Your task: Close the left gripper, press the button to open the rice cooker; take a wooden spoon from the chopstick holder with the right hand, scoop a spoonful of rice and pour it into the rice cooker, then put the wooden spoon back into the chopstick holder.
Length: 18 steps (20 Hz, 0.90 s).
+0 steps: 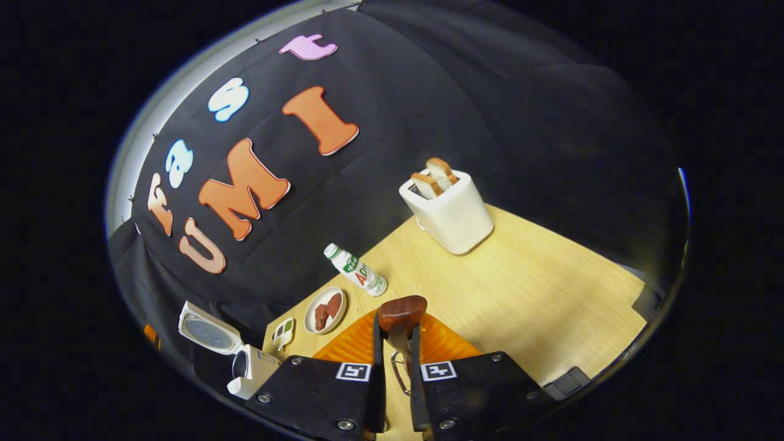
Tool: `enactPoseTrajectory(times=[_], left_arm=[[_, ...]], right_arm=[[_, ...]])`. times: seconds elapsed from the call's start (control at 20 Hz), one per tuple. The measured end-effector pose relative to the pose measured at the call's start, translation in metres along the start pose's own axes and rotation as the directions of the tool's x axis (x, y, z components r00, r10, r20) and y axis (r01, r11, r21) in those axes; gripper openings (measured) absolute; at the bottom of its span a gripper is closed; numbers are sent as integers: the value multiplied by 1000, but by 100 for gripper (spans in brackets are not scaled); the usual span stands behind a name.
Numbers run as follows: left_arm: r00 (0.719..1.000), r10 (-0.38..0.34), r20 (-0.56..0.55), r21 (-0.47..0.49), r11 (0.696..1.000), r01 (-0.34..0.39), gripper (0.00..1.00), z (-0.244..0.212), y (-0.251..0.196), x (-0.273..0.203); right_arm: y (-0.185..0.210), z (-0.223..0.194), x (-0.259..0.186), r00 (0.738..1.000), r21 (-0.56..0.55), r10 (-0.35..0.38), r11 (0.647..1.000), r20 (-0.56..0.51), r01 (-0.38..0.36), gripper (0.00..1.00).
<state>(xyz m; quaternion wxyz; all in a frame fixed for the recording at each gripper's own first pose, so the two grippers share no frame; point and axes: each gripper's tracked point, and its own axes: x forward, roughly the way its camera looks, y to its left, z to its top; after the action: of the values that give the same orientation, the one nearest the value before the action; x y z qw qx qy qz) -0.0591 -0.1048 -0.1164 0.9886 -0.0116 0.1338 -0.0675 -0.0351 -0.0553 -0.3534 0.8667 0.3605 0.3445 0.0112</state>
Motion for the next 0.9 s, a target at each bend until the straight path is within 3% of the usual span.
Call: enactPoseTrajectory(times=[0.15, 0.5, 0.7, 0.75, 0.8, 0.9], left_arm=[[997, 27, 65, 1, 1000, -27, 90, 20, 26, 2], [984, 57, 166, 6, 998, -59, 94, 40, 69, -2], [983, 58, 173, 1, 998, -59, 94, 34, 88, -1], [984, 56, 170, 0, 998, -57, 94, 31, 92, -1], [985, 55, 165, -3, 998, -55, 94, 28, 96, 1], [986, 55, 154, -8, 999, -54, 94, 21, 107, 2]], right_arm=[[27, 17, -25, 997, -15, 2, 1000, 72, -1, 16], [117, 26, -71, 985, -118, 81, 991, 154, -63, 16], [163, 0, -79, 983, -183, 129, 978, 131, -104, 16], [171, -13, -79, 985, -206, 136, 972, 109, -111, 11], [177, -27, -78, 987, -224, 139, 967, 81, -118, 16], [191, -57, -76, 987, -232, 157, 961, 19, -148, 16]])
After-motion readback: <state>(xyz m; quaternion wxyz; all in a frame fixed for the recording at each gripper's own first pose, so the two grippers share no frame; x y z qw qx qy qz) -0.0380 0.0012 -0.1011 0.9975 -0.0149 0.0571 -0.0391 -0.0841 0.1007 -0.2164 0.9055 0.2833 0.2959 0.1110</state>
